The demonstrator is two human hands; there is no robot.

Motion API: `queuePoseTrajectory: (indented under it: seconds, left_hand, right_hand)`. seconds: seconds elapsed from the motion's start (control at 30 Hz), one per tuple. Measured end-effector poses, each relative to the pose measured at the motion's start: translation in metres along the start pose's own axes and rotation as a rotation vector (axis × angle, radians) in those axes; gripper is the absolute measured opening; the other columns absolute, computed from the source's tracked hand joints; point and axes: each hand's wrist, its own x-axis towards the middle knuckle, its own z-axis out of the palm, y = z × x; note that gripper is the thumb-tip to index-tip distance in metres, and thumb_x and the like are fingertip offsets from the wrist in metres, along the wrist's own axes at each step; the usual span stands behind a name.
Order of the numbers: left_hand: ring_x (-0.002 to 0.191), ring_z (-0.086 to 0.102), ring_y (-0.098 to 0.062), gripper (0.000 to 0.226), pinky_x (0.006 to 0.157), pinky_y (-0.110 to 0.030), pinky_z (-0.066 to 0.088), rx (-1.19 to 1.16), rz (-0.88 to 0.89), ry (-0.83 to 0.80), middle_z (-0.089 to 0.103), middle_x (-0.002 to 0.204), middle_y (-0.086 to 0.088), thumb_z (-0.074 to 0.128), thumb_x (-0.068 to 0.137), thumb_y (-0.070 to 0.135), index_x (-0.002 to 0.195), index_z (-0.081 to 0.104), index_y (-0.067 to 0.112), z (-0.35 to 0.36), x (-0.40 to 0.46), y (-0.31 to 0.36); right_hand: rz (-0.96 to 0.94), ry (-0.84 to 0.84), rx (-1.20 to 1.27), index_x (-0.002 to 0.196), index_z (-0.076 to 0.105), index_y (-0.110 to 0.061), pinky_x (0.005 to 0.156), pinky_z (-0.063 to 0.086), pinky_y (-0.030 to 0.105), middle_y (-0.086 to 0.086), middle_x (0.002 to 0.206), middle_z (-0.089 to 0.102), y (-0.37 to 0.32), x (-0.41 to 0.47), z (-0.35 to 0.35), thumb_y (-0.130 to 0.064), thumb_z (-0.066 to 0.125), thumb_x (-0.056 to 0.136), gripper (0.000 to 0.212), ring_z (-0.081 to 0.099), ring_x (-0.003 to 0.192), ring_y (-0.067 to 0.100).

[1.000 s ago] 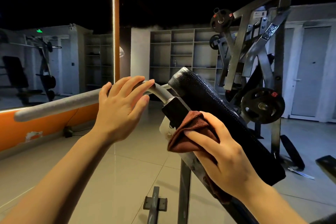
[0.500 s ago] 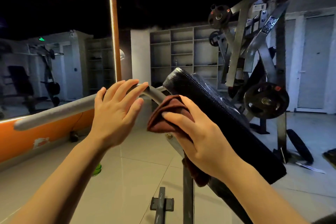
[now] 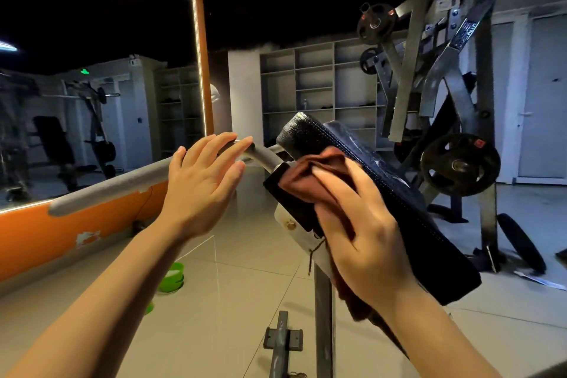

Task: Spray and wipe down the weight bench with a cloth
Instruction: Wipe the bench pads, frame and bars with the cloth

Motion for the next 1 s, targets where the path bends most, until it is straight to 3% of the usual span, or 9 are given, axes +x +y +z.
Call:
queuePoseTrajectory:
  seconds: [0.1,0.2,0.33,0.5,0.6,0.67,0.8,0.9,1.0]
  left_hand:
    - [0.147,0.016,-0.015,0.069,0.118,-0.045,-0.004,0.008,0.000,0.024,0.029,0.156,0.007,0.003,0.087,0.062,0.146,0.032,0.038,0.003,-0.001,-0.001]
    - [0.149,0.009,-0.015,0.068,0.118,-0.045,-0.009,0.008,-0.006,0.001,0.022,0.159,0.008,0.001,0.085,0.063,0.145,0.025,0.041,0.003,-0.001,0.001]
    - [0.149,0.002,-0.014,0.060,0.119,-0.045,-0.006,-0.044,-0.014,-0.023,0.014,0.160,0.009,0.004,0.086,0.064,0.141,0.019,0.045,0.002,-0.010,0.008]
    - [0.139,0.030,-0.017,0.051,0.112,-0.048,0.027,-0.219,-0.010,0.133,0.044,0.146,-0.004,0.037,0.093,0.050,0.134,0.053,0.025,0.024,-0.077,0.041]
    - [0.120,0.038,0.011,0.031,0.100,-0.028,0.036,-0.411,-0.008,0.120,0.053,0.124,0.024,0.045,0.091,0.048,0.118,0.056,0.037,0.033,-0.115,0.075]
    - [0.108,0.048,0.018,0.020,0.089,-0.008,0.040,-0.687,-0.071,-0.025,0.058,0.106,0.039,0.055,0.091,0.049,0.111,0.053,0.047,0.029,-0.133,0.103]
    - [0.098,0.067,-0.004,0.026,0.080,-0.016,0.052,-1.235,-0.369,-0.315,0.072,0.100,0.015,0.064,0.082,0.033,0.107,0.067,0.027,0.035,-0.166,0.139]
    - [0.096,0.068,-0.021,0.015,0.073,-0.026,0.057,-1.265,-0.636,-0.370,0.070,0.097,-0.005,0.070,0.084,0.015,0.099,0.070,0.017,0.049,-0.190,0.138]
    - [0.093,0.068,-0.025,0.014,0.073,-0.034,0.059,-1.182,-0.711,-0.437,0.069,0.096,-0.008,0.065,0.088,0.005,0.092,0.070,0.016,0.059,-0.210,0.128]
  right_hand:
    - [-0.046,-0.334,-0.110,0.144,0.041,-0.035,0.106,0.037,0.020,0.001,0.151,0.034,-0.004,0.034,0.012,-0.044,0.050,0.095,0.051,0.037,0.133,0.012]
    - [-0.134,-0.320,-0.204,0.143,0.045,-0.028,0.103,0.048,0.039,0.013,0.150,0.037,0.007,0.030,0.023,-0.029,0.061,0.093,0.052,0.043,0.133,0.031]
    - [-0.113,-0.285,-0.156,0.141,0.050,-0.022,0.109,0.042,0.044,0.013,0.153,0.034,0.021,-0.007,0.007,-0.020,0.056,0.094,0.047,0.033,0.141,0.032]
    - [0.007,-0.223,-0.126,0.142,0.046,-0.018,0.113,0.031,0.018,0.013,0.148,0.040,0.018,-0.053,-0.026,-0.022,0.045,0.095,0.047,0.040,0.135,0.021]
    - [0.128,-0.129,-0.103,0.141,0.049,-0.012,0.110,0.026,0.010,0.015,0.146,0.042,0.007,-0.084,-0.046,-0.020,0.045,0.095,0.047,0.040,0.134,0.017]
    - [0.183,-0.113,-0.094,0.141,0.050,-0.013,0.109,0.028,0.009,0.013,0.146,0.042,-0.001,-0.107,-0.057,-0.024,0.046,0.095,0.047,0.040,0.134,0.013]
    - [0.318,-0.307,-0.007,0.143,0.040,-0.039,0.104,0.027,0.003,-0.012,0.148,0.035,-0.027,-0.159,-0.059,-0.034,0.056,0.093,0.053,0.033,0.133,-0.007]
    - [0.447,-0.410,0.104,0.134,0.034,-0.056,0.093,0.027,-0.005,-0.039,0.136,0.026,-0.045,-0.193,-0.055,-0.037,0.060,0.091,0.055,0.027,0.124,-0.023]
    - [0.607,-0.424,0.269,0.126,0.043,-0.049,0.086,0.034,-0.003,-0.034,0.126,0.040,-0.050,-0.211,-0.048,-0.029,0.056,0.096,0.038,0.037,0.116,-0.023]
